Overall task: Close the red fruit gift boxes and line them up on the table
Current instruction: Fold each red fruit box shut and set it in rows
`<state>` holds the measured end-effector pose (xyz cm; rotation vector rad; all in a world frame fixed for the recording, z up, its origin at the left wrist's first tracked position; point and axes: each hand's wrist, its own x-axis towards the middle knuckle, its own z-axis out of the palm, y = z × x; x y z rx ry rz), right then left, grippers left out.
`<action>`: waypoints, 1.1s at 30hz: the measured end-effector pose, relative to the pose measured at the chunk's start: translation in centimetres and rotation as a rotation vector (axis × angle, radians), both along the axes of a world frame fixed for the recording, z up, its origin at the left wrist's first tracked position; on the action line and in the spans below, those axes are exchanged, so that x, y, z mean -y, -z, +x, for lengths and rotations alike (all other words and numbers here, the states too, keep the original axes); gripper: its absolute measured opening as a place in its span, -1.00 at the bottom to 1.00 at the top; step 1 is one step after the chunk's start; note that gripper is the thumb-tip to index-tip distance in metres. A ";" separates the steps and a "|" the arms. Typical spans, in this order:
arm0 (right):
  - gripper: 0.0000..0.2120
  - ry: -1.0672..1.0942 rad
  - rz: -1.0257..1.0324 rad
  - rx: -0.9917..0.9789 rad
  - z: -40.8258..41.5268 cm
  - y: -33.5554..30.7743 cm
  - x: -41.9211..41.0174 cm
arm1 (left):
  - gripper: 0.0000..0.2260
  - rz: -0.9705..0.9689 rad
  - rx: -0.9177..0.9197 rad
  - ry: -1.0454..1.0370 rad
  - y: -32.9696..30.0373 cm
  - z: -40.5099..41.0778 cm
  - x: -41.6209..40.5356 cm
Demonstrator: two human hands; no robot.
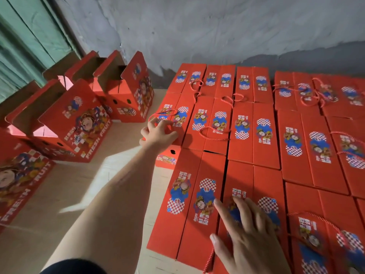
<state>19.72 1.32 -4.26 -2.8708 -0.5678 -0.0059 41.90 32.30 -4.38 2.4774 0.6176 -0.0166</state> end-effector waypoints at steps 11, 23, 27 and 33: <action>-0.28 0.052 -0.025 -0.055 -0.4 -0.6 0.0 | -0.30 -0.068 0.005 0.180 1.4 -15.7 7.7; -0.40 0.103 -0.049 -0.095 0.9 -0.7 -2.7 | -0.47 -0.019 0.131 0.082 1.4 -31.6 9.8; -0.42 -0.109 -0.018 -0.136 0.9 -0.8 -9.5 | -0.67 -0.073 0.188 0.016 -0.6 -30.7 6.9; -0.53 -0.208 -0.110 -0.104 2.3 -0.2 -16.6 | -0.67 -0.044 0.190 -0.097 -2.9 -25.0 -3.0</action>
